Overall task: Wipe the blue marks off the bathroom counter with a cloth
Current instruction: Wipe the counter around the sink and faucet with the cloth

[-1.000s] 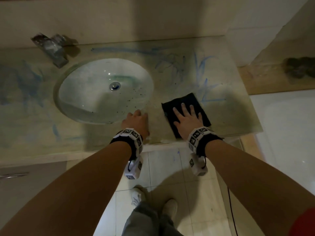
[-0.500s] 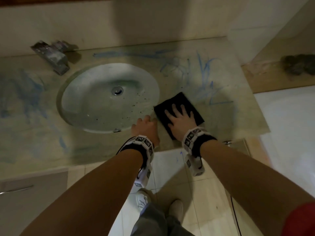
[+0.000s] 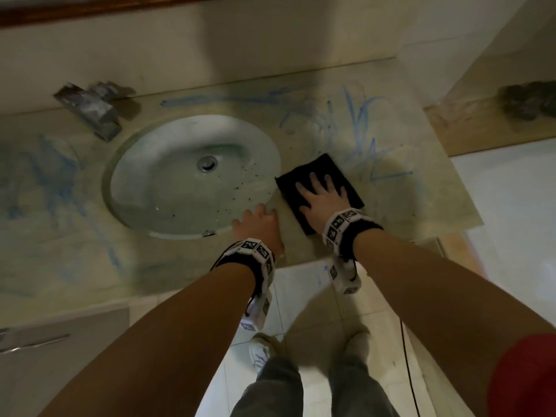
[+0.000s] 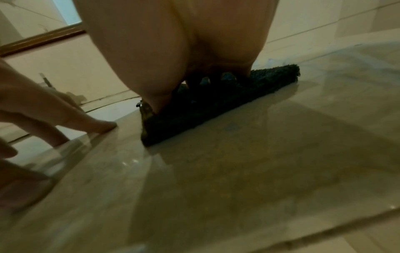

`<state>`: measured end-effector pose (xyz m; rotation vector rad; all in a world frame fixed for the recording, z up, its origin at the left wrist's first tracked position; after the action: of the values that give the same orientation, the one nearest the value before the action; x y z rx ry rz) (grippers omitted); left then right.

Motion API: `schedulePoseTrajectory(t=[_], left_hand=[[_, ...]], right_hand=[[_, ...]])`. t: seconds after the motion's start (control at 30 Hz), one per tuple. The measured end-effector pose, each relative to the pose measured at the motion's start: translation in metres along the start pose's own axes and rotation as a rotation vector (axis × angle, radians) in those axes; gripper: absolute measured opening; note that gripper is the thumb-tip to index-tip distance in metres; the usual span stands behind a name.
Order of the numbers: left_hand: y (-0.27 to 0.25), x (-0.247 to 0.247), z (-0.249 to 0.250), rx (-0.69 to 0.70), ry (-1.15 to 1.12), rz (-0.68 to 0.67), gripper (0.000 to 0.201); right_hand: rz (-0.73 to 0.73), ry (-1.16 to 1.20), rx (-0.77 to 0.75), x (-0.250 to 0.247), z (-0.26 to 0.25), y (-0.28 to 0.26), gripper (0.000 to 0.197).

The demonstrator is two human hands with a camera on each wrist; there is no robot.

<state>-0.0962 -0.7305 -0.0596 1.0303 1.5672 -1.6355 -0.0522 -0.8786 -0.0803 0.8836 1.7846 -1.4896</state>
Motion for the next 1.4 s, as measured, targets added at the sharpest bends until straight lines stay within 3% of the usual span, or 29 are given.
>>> schedulePoseTrajectory(t=[0.3, 0.4, 0.5, 0.63, 0.77, 1.13, 1.4], left_hand=[[-0.006, 0.001, 0.012, -0.111, -0.02, -0.007, 0.072], [-0.01, 0.0, 0.023, -0.18, -0.048, -0.009, 0.062], [-0.014, -0.001, 0.041, -0.19, -0.071, 0.037, 0.052], [-0.016, 0.003, 0.072, -0.147, -0.111, 0.037, 0.058], [-0.017, 0.001, 0.096, -0.171, -0.121, 0.047, 0.046], [-0.006, -0.004, 0.117, -0.258, -0.093, -0.011, 0.054], [-0.005, -0.006, 0.111, -0.209, -0.101, 0.01, 0.064]], right_hand=[[0.05, -0.081, -0.146, 0.031, 0.008, -0.048, 0.058], [0.051, -0.104, -0.193, 0.039, 0.02, -0.061, 0.057], [0.054, -0.133, -0.237, 0.045, 0.037, -0.068, 0.057], [0.059, -0.152, -0.284, 0.049, 0.065, -0.078, 0.057], [0.068, -0.153, -0.304, 0.047, 0.105, -0.087, 0.057], [0.1, -0.035, -0.077, 0.028, 0.238, -0.085, 0.056], [0.093, 0.021, 0.092, 0.021, 0.267, -0.083, 0.058]])
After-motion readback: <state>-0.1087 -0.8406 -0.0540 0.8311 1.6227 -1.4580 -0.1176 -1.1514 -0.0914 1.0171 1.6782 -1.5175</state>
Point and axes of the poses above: each hand's wrist, its own y-axis towards the middle knuckle, its own x-axis out of the palm, z = x × y, the point moved 6 cm from there along y, towards the middle knuckle, and after that the axes turned 2 degrees about y, right-handed, at the moved point
